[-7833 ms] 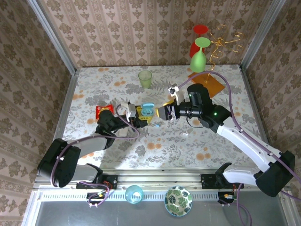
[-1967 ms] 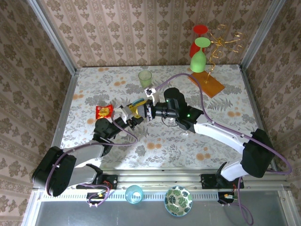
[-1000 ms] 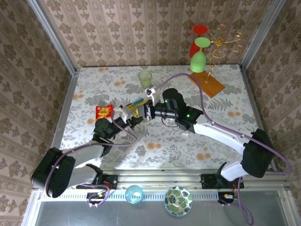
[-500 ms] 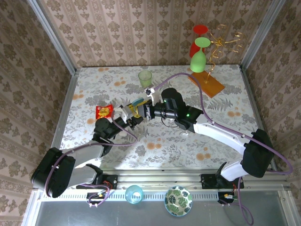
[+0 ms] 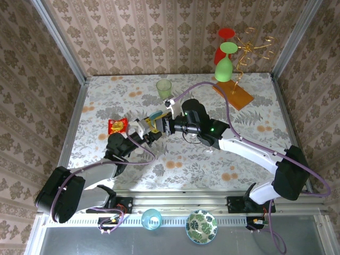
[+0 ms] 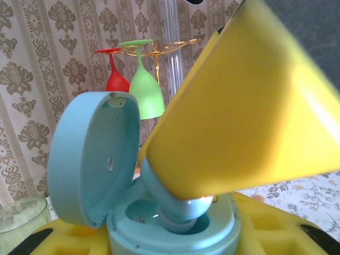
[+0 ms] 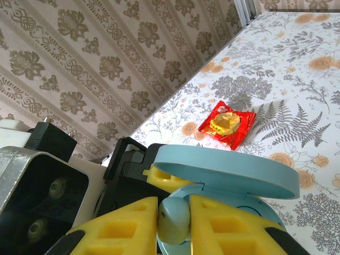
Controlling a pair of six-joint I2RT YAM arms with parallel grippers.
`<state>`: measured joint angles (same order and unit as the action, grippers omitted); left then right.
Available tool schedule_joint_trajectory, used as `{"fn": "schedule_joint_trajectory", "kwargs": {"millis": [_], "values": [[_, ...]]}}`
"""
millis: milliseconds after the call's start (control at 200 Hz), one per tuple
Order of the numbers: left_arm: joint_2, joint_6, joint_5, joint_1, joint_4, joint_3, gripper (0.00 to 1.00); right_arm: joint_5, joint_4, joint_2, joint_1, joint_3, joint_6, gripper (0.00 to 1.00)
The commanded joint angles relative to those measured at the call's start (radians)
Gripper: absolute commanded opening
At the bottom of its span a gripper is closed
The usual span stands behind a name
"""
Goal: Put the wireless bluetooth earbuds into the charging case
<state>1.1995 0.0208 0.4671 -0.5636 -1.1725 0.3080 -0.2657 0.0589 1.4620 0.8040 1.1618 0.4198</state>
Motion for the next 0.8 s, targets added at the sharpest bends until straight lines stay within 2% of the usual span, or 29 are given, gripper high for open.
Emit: {"fn": "schedule_joint_trajectory", "kwargs": {"millis": [0, 105, 255, 525, 795], "values": [[-0.013, -0.008, 0.031, -0.01, -0.084, 0.027, 0.14, 0.062, -0.046, 0.015, -0.005, 0.026, 0.001, 0.17], [-0.012, -0.01, 0.028, -0.01, -0.085, 0.025, 0.14, 0.039, -0.036, 0.014, -0.005, 0.025, 0.009, 0.12], [-0.013, -0.009, 0.027, -0.01, -0.088, 0.022, 0.14, -0.02, 0.007, 0.012, -0.006, 0.022, 0.05, 0.12], [-0.015, -0.015, 0.019, -0.01, -0.092, 0.019, 0.14, -0.041, 0.042, 0.009, -0.006, 0.003, 0.111, 0.12], [-0.015, -0.012, 0.021, -0.01, -0.093, 0.02, 0.14, -0.016, 0.013, 0.009, -0.006, -0.005, 0.124, 0.22]]}}
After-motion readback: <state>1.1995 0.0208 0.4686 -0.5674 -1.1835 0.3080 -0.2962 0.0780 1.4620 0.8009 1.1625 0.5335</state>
